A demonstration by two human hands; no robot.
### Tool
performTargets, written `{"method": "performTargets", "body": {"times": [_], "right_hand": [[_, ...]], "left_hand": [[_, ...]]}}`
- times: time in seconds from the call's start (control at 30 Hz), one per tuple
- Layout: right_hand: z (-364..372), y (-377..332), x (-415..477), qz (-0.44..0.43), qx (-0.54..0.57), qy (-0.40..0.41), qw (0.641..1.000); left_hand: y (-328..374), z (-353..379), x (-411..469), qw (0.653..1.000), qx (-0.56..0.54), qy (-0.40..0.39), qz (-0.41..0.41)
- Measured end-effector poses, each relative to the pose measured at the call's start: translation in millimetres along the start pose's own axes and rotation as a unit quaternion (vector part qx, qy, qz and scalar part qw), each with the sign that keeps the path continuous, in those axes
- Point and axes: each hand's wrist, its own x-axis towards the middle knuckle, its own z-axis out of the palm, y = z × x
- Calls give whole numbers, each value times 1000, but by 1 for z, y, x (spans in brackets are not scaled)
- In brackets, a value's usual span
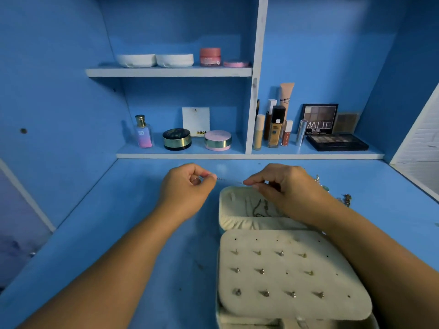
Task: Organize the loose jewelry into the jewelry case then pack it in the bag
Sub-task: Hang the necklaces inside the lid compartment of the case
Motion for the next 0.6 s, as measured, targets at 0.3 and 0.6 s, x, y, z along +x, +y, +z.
{"method": "performTargets", "body": {"times": [0.3, 0.6], "right_hand": [[11, 6, 11, -66, -97, -95, 989], [13, 0, 12, -25, -134, -144, 980]], "left_hand": [[-3, -3, -2, 995, 98, 13, -2], [0, 3, -7, 995, 101, 13, 13]]}}
